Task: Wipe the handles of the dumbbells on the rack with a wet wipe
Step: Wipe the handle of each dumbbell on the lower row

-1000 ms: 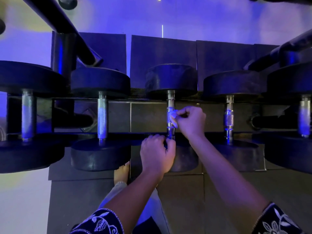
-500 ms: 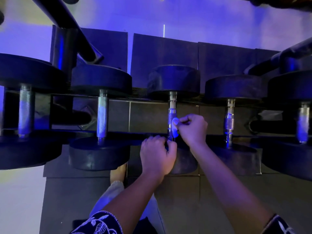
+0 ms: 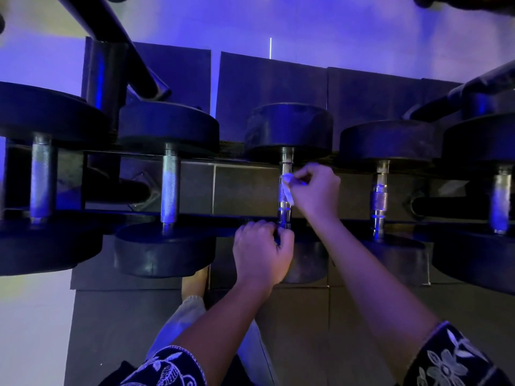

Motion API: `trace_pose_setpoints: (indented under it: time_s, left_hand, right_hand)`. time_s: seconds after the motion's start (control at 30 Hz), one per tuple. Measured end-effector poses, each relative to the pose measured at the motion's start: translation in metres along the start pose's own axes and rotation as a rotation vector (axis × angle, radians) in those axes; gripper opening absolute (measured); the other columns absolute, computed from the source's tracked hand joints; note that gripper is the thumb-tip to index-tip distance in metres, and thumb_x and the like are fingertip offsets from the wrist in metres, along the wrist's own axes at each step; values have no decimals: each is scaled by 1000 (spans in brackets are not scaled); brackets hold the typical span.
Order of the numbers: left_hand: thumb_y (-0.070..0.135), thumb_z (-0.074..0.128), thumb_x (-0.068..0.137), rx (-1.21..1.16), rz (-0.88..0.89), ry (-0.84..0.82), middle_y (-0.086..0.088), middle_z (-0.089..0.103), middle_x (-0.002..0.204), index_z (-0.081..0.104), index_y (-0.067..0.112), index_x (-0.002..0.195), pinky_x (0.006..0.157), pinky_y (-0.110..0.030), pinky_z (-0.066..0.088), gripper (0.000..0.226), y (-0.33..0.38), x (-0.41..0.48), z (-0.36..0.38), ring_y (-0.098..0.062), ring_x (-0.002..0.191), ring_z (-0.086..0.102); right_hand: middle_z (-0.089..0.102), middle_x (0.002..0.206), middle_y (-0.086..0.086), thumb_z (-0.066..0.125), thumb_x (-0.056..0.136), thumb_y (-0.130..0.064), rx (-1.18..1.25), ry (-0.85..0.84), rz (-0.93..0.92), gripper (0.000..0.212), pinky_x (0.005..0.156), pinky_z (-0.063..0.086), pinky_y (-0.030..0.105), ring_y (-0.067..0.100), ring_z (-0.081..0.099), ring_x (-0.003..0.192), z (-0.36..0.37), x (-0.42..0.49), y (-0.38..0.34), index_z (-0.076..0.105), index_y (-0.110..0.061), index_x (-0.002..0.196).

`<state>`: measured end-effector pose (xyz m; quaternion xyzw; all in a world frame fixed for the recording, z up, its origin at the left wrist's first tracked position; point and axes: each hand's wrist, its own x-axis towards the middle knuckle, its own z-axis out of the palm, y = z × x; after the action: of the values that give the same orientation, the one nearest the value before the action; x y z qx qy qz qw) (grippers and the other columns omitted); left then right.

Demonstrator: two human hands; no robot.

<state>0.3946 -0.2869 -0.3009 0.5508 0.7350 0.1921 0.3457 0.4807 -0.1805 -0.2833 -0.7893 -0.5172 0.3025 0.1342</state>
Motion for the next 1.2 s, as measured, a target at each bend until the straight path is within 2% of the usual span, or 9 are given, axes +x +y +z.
trace_pose_setpoints:
  time_s: [0.13,0.3,0.37,0.43,0.53,0.63,0.7,0.97,1.2]
  left_hand:
    - [32,41,83,-1,-8,-15,7,35,55,36,23,54,65,-34,32,30,-1,-1,-2,-20,59,39]
    - [33,42,84,3,-11,-31,9,36,56,37,24,55,68,-36,38,31,1,-3,-3,-16,60,39]
    - [32,42,84,-16,-16,-21,7,39,56,39,23,55,70,-37,40,30,2,-3,-3,-17,60,40]
    - [33,42,84,-34,-29,-25,6,40,56,41,22,55,71,-37,40,31,4,-3,-3,-18,61,42]
    - [33,41,83,-36,-36,-25,7,37,55,37,23,54,68,-36,36,32,4,-3,-4,-19,61,42]
    - [34,40,82,-44,-35,-8,8,35,52,33,24,50,61,-33,30,35,5,-4,-6,-22,58,44]
    - [34,41,82,-46,-38,10,2,42,52,37,21,49,58,-32,28,36,4,-3,-5,-25,57,48]
    - [37,39,82,-65,-2,25,-1,48,53,46,17,52,53,-34,32,36,2,-2,-1,-27,56,52]
    - [40,36,81,-36,-32,37,-12,54,60,44,16,54,56,-34,31,37,0,-4,0,-35,65,55]
  right_hand:
    - [67,78,6,70,79,-13,-16,28,-14,14,61,38,21,25,63,75,5,5,-10,61,-21,73]
    - [69,78,-4,69,75,2,-49,-101,-194,16,69,42,12,2,59,71,-2,-23,5,70,-13,78]
    - [66,75,-7,72,74,1,-44,-142,-204,15,62,41,4,-9,57,63,-4,-21,13,71,-14,76]
    - [69,78,-3,76,75,-8,-36,-125,-177,8,56,35,5,-4,57,62,-2,-9,10,72,-14,78]
    - [71,86,8,72,80,-14,-63,-27,-194,3,64,41,18,22,64,78,4,4,-5,70,-14,83]
    - [70,88,12,67,80,-10,-80,-14,-174,5,68,49,30,29,64,83,9,6,-11,69,-14,83]
    - [71,86,8,71,75,-9,-48,-73,-171,8,73,54,34,28,66,83,8,0,-3,69,-17,78]
    - [66,66,-9,85,65,-19,100,-244,-114,19,56,43,14,0,56,59,-2,-13,34,67,-20,64]
    - [60,61,0,76,78,-26,235,-118,30,20,60,53,28,15,60,60,8,-4,43,61,-15,73]
